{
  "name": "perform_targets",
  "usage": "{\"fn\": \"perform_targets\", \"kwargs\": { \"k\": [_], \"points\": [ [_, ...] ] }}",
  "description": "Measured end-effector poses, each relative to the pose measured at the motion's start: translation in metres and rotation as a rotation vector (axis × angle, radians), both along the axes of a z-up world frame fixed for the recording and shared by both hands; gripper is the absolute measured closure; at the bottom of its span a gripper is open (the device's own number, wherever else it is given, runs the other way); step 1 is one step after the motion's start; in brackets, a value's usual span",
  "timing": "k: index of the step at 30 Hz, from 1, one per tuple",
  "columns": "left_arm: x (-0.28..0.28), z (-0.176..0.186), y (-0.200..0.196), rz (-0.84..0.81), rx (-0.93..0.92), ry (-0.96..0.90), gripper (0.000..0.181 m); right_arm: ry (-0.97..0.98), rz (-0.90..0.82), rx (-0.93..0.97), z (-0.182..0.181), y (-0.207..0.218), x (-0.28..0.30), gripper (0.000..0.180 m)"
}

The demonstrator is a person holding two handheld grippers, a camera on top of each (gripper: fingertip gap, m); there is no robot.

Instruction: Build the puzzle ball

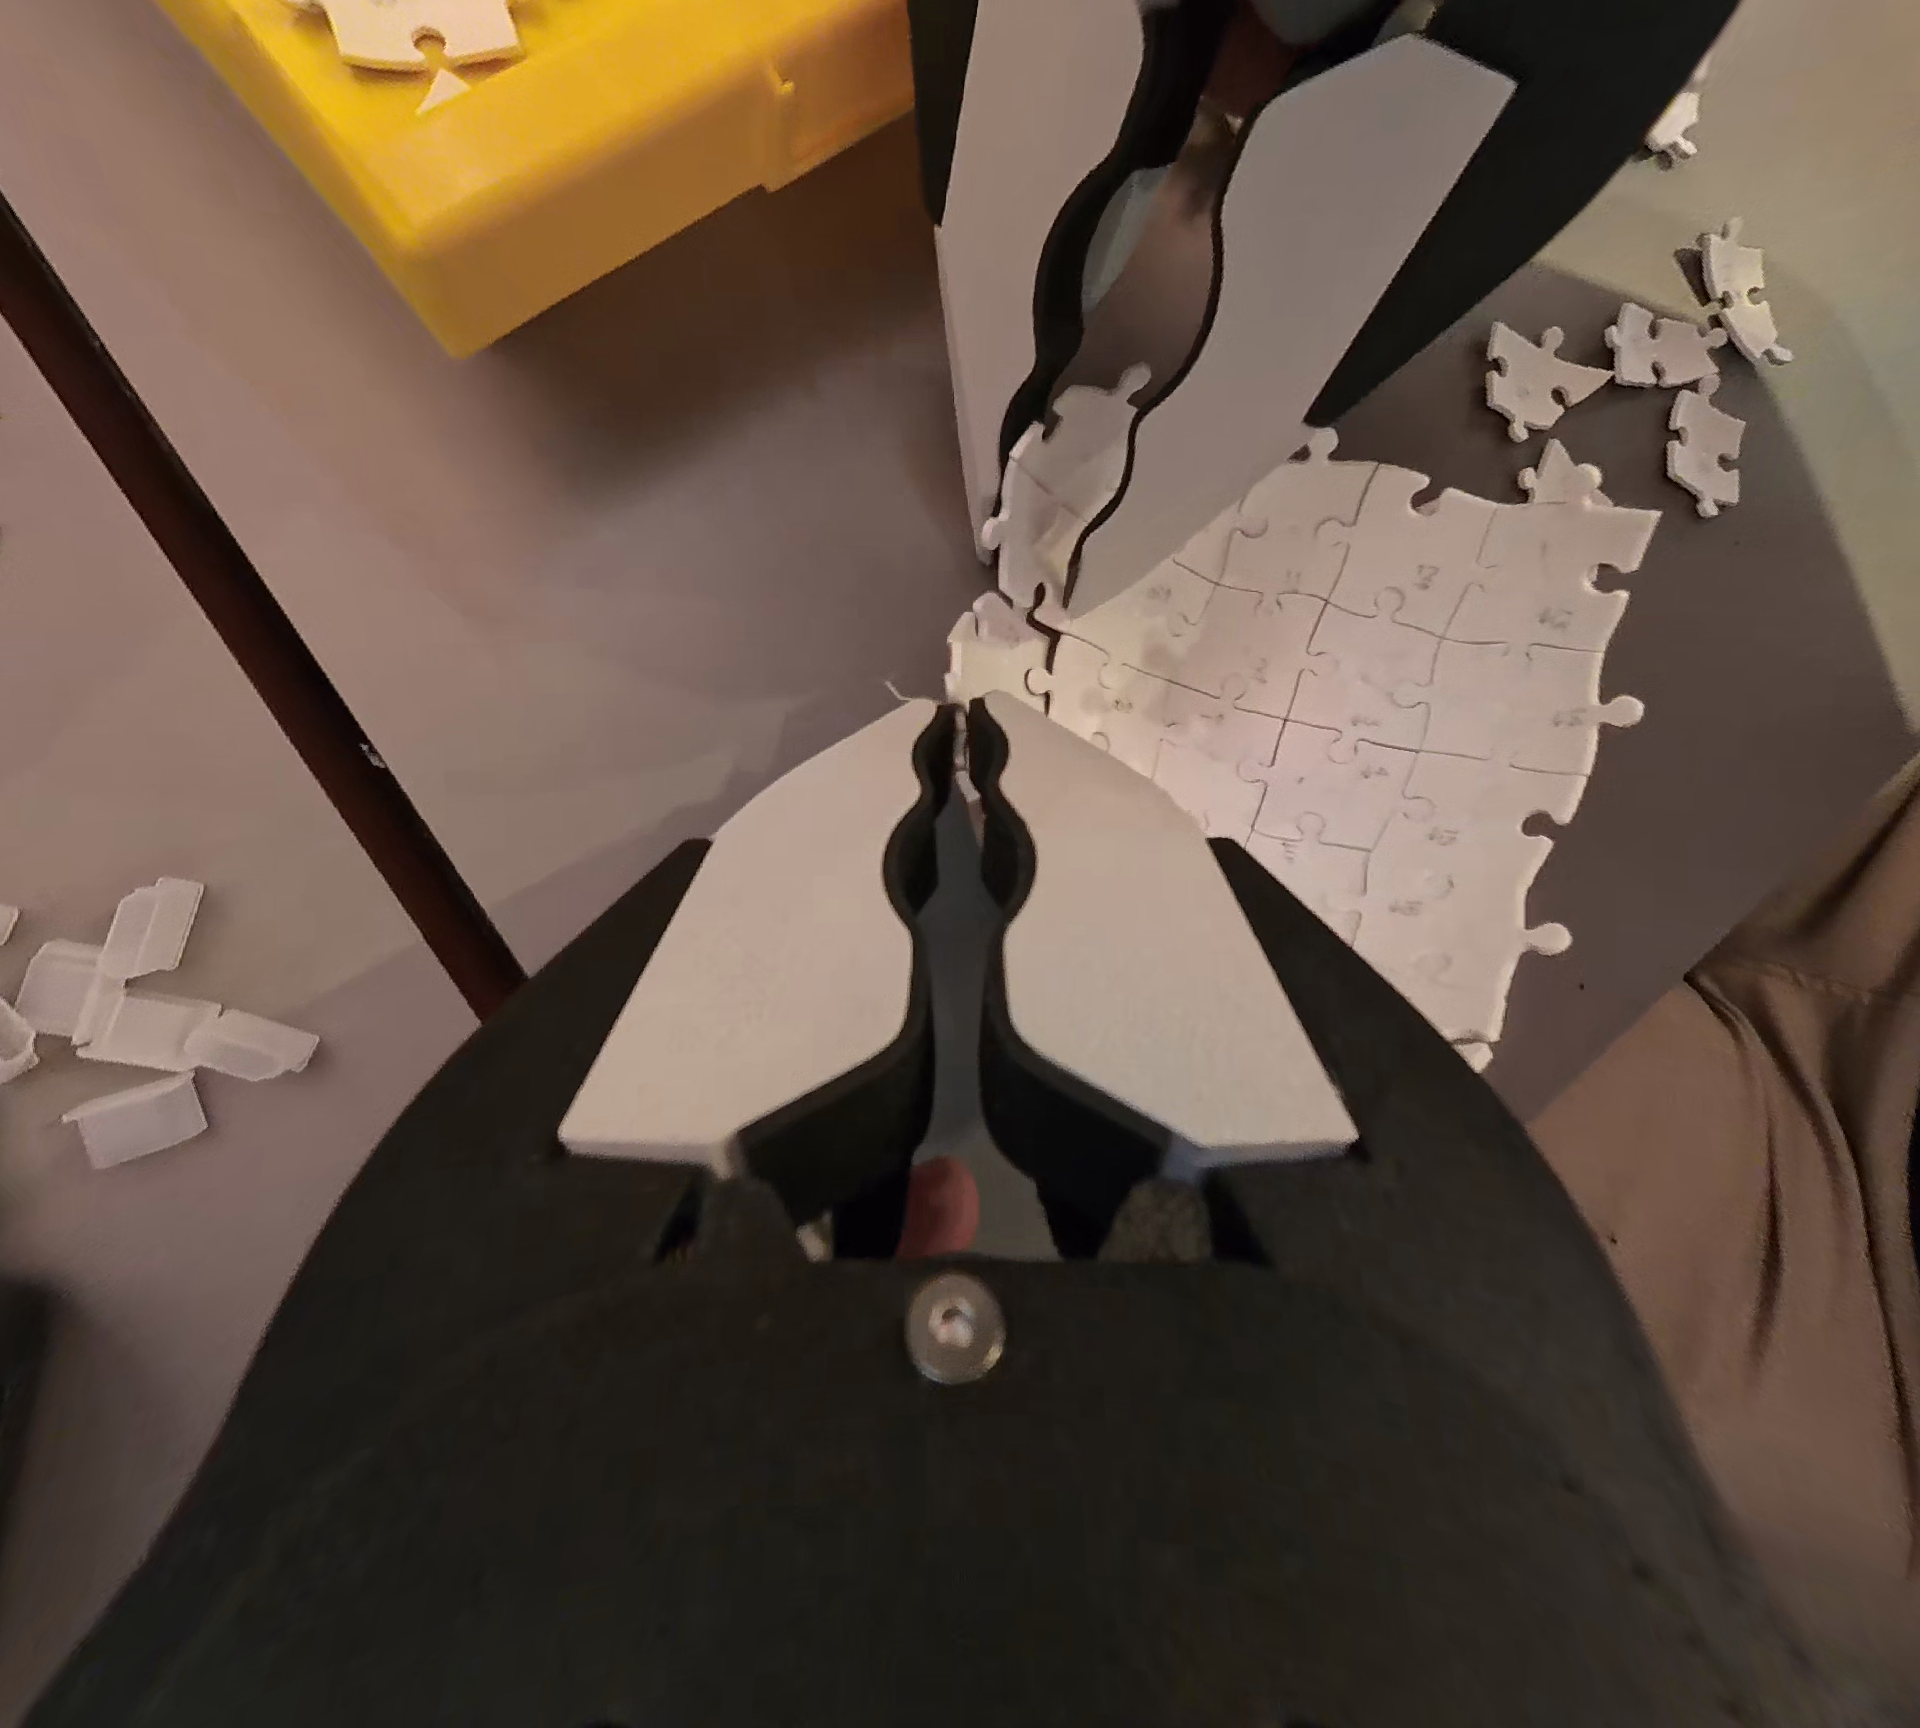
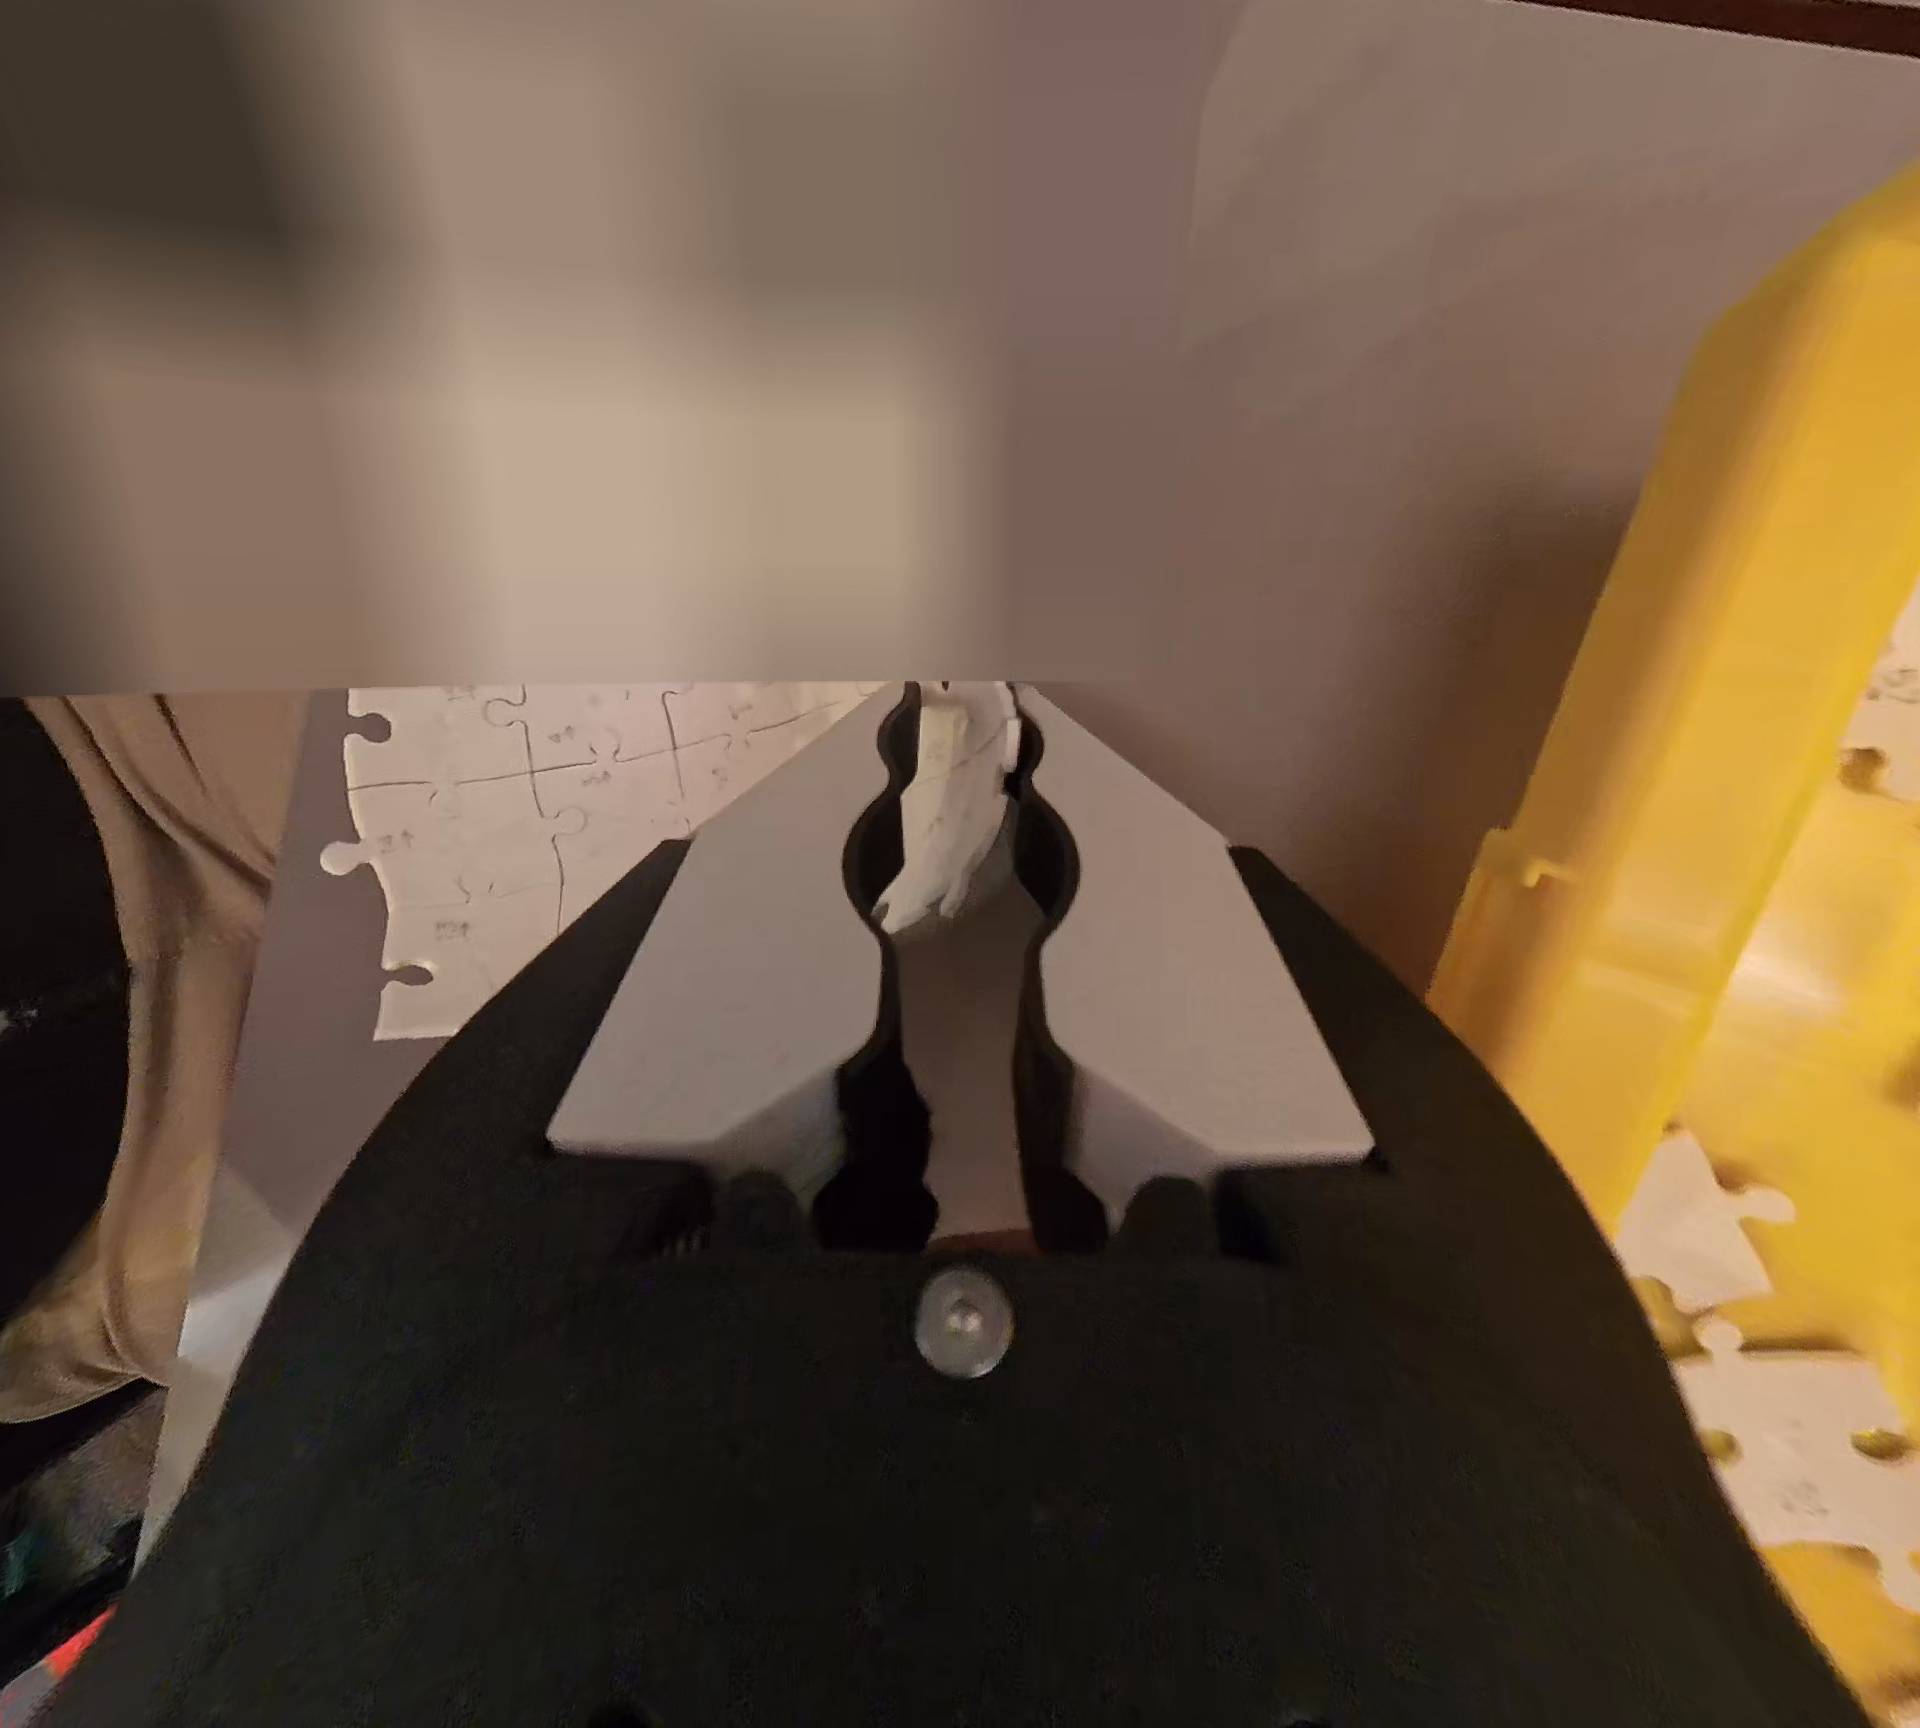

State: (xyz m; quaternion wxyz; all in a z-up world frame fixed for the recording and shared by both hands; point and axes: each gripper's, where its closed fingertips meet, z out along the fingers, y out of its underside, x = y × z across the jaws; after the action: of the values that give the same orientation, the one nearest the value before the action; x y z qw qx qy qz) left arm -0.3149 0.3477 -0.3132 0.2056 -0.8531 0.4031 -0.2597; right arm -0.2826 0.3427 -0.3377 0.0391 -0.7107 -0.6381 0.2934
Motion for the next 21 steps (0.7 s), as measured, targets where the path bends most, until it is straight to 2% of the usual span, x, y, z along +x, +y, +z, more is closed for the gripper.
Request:
{"fn": "perform_targets", "kwargs": {
  "k": [5, 12, 21],
  "points": [
    [-0.0012, 0.0001, -0.001, 0.01, 0.001, -0.027, 0.178, 0.034, -0.016, -0.039, 0.0017, -0.0029, -0.0019, 0.169],
    [0.0002, 0.0044, -0.002, 0.009, 0.034, -0.085, 0.178, 0.05, -0.034, -0.032, 0.002, -0.0003, -0.0019, 0.156],
    [0.0012, 0.007, -0.0026, 0.001, 0.063, -0.106, 0.178, 0.066, -0.028, -0.024, 0.0023, -0.0012, -0.004, 0.156]
  ]
}}
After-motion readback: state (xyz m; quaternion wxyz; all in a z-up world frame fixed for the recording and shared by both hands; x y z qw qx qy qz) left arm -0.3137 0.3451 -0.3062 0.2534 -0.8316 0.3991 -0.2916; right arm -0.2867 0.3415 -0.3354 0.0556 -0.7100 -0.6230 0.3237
